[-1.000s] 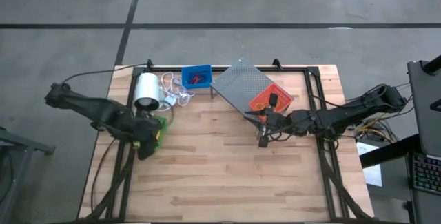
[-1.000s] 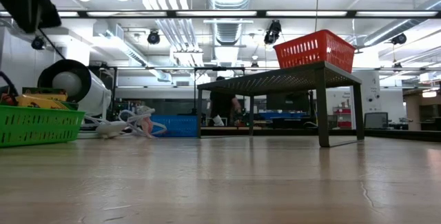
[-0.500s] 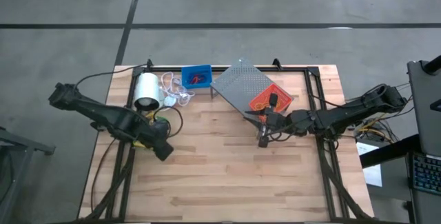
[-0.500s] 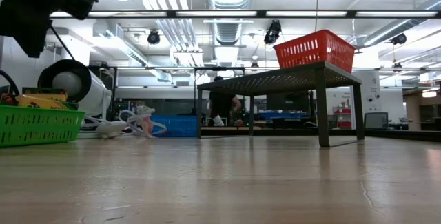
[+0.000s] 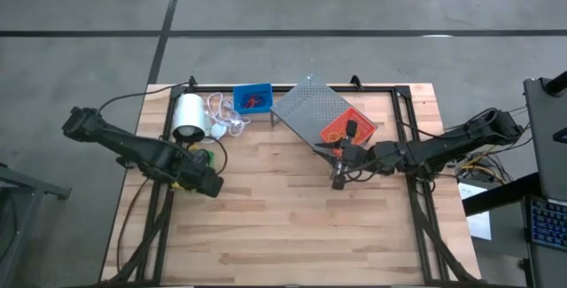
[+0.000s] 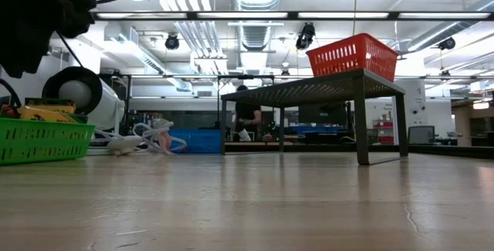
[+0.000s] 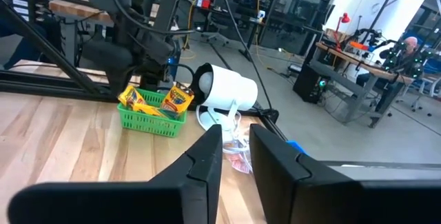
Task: Pick & Place Office Desk Supplies
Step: Put the green bin on the shelf
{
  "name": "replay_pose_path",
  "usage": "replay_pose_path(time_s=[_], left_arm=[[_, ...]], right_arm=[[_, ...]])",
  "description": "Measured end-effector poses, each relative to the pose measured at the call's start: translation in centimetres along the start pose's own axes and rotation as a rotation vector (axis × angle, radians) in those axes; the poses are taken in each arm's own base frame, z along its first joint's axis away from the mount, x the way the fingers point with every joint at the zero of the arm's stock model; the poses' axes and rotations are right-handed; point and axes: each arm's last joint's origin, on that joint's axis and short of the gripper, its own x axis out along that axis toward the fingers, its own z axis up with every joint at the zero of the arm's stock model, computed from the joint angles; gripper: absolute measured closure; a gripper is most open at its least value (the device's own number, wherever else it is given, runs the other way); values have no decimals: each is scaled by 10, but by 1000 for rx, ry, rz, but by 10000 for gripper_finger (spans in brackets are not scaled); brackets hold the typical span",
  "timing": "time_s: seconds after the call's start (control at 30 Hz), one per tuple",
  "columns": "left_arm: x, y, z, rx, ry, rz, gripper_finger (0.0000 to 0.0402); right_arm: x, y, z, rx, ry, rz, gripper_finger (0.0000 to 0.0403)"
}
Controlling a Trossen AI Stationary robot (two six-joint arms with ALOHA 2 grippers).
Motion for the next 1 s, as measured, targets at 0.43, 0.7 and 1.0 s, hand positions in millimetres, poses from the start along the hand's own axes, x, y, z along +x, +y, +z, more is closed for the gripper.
replay_pose_path(time_s=[0.43, 0.7, 1.0], left_arm=[[15, -5, 4, -27, -47, 130, 228], [34, -17, 3, -25, -26, 213, 217], [42, -24, 5, -32, -50, 239, 217]], right_arm=[[0, 0, 0, -2, 4, 0, 320], [0, 0, 0, -2, 4, 1, 332], [0, 0, 0, -3, 4, 1, 329]])
